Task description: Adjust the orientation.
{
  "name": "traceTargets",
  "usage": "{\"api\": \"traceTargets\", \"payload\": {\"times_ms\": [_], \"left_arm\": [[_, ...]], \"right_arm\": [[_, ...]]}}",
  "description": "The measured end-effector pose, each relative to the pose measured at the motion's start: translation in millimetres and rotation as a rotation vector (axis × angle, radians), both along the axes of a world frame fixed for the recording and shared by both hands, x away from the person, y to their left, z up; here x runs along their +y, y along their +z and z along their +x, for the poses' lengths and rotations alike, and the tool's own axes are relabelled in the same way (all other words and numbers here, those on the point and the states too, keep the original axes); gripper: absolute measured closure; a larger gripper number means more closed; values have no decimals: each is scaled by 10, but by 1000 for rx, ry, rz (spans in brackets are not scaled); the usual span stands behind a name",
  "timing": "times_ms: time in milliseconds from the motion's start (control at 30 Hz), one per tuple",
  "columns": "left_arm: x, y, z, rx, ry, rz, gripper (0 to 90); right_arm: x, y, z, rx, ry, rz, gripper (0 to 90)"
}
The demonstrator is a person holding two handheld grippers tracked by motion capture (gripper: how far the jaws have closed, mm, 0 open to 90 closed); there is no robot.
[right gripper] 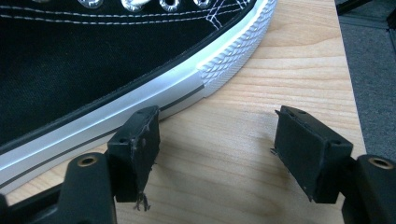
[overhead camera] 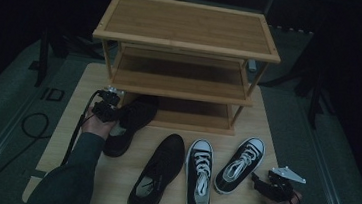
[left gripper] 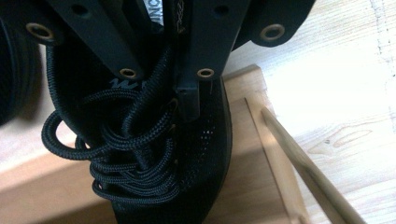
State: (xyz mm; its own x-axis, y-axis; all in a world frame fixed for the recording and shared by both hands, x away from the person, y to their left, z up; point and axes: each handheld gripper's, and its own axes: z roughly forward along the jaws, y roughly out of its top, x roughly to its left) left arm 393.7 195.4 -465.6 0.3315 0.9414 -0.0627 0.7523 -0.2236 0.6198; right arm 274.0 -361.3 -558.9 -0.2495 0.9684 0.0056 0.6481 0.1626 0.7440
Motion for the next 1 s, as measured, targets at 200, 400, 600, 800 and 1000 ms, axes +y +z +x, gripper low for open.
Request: {"api": "traceTargets", "payload": {"times_ms": [200, 400, 600, 800, 1000], "left_arm": [[-16, 11, 12, -39, 68, -29, 879], [-77, -67, 54, -45, 93, -24, 871], [-44, -46, 35, -50, 40, -45, 676], [14, 96, -133, -89, -15, -45, 568], [92, 244, -382, -150, -79, -50, 551]], "right_arm": [[0, 0, 0, 0, 0, -1, 305], [0, 0, 0, 0, 0, -1, 305], [0, 0, 1, 0, 0, 0, 305], [-2, 1, 2, 1, 2, 1, 305], [-1, 0, 0, 0, 2, -1, 306]]}}
